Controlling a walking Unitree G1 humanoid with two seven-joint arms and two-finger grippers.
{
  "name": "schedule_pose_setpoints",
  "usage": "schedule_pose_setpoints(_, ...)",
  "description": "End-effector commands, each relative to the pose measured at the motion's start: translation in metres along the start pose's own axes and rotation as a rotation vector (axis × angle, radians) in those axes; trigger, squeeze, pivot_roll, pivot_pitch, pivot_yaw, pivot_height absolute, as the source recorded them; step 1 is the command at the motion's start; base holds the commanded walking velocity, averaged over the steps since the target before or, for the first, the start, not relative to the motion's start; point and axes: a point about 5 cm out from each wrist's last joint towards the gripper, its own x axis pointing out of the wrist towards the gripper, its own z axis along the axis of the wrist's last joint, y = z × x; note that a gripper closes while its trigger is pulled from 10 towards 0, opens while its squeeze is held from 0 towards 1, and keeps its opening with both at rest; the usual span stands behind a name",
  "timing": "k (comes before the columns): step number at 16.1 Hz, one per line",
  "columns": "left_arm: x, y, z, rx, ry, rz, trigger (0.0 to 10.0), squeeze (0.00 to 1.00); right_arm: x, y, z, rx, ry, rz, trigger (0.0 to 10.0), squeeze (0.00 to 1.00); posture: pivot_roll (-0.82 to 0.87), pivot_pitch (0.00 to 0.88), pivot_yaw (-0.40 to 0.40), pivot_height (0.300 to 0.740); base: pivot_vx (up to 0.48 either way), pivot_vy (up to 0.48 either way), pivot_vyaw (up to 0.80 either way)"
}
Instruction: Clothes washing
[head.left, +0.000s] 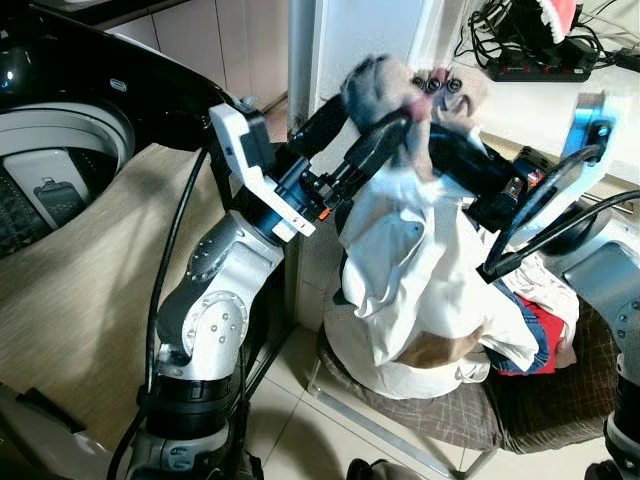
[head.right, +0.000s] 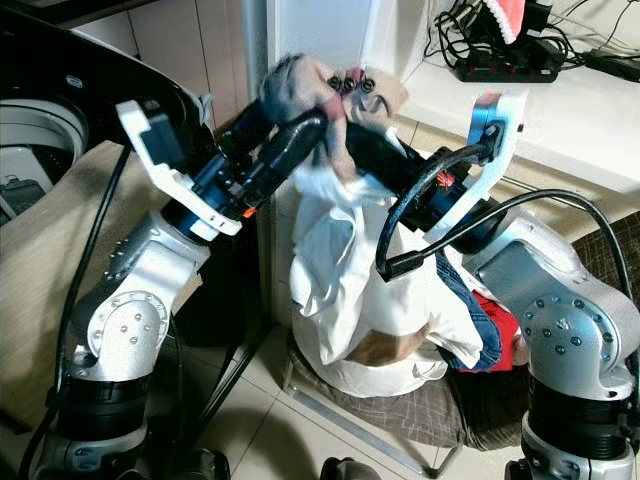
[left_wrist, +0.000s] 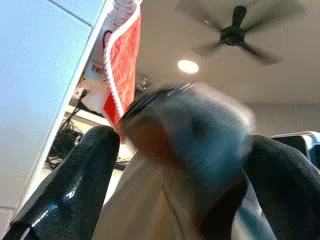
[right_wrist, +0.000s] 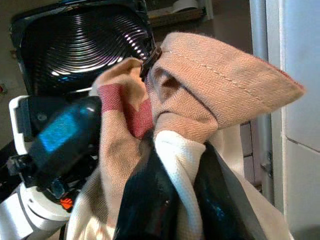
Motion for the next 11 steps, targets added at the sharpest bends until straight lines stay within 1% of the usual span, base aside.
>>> schedule_pose_setpoints(1, 0.000, -0.006, 0.001, -0.019, 0.002, -0.040, 0.0, 0.00, 0.000, 0.000, 0.000, -0.007, 0.020, -0.006, 0.0, 0.00, -0.07, 0.055, -0.055, 0.740, 0.000, 0.000, 0.00)
schedule_pose_setpoints(3, -0.001, -0.007, -0.001, -0.025, 0.019, -0.050, 0.0, 0.00, 0.001, 0.001, 0.000, -0.007, 0.021, 0.000, 0.0, 0.00, -0.07, 0.056, -0.054, 0.740, 0.000, 0.000, 0.00)
schedule_pose_setpoints(6, -0.001, -0.001, -0.010, 0.015, 0.077, 0.005, 0.0, 0.00, 0.003, 0.006, 0.002, -0.011, 0.015, 0.021, 0.0, 0.00, -0.07, 0.056, -0.052, 0.740, 0.000, 0.000, 0.00)
schedule_pose_setpoints(11, -0.002, 0.002, -0.009, 0.004, 0.074, 0.013, 0.0, 0.00, 0.003, 0.007, 0.002, -0.015, 0.017, 0.026, 0.0, 0.00, -0.07, 0.056, -0.053, 0.740, 0.000, 0.000, 0.00)
